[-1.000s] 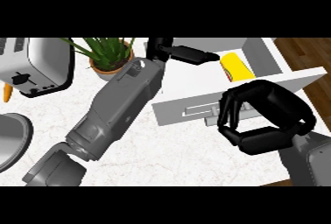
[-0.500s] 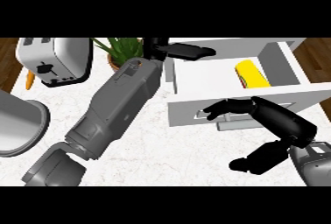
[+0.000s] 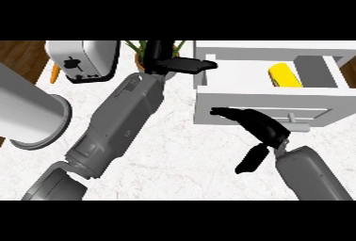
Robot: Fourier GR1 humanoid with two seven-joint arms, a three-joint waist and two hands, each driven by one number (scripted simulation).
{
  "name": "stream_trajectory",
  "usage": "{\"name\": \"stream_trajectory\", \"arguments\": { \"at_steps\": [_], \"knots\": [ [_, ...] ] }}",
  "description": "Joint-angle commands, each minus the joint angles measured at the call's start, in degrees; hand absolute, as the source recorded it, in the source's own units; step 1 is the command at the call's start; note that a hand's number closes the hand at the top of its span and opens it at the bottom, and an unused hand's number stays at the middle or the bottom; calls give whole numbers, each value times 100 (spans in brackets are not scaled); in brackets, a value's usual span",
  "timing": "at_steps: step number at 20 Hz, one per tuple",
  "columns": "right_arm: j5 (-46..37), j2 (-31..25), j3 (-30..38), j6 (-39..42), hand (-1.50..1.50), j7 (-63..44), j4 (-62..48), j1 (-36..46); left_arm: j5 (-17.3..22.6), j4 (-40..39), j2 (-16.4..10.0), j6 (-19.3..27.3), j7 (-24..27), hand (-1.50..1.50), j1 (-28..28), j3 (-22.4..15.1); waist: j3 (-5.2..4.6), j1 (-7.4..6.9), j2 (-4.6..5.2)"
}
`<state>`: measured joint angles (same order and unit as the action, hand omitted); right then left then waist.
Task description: Pick up the cup, place it into the drawer and close the drawer
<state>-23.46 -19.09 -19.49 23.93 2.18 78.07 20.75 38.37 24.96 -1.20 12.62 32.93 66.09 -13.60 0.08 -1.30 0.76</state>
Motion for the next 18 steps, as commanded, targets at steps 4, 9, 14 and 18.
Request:
{"name": "stream_trajectory", "arguments": {
  "at_steps": [4, 9, 14, 18],
  "knots": [
    [-878, 427, -69, -913, 150, 954, -2596, 781, 27, 577, -253, -286, -30, -150, -758, 11, 4, -268, -30],
    [-509, 214, 752, -1102, 150, 1806, -3714, 1709, 21, 977, -385, -421, -164, -150, -986, -70, 18, -547, 20],
    [-355, 26, 1323, -1378, 150, 1989, -4516, 2560, 110, 1266, -633, -635, -286, -150, -1181, -2, 21, -699, 78],
    [-198, -342, 1727, -1520, 150, 2054, -4916, 2987, 87, 1483, -925, -878, -440, -150, -1338, -60, 25, -852, 109]
  ]
}}
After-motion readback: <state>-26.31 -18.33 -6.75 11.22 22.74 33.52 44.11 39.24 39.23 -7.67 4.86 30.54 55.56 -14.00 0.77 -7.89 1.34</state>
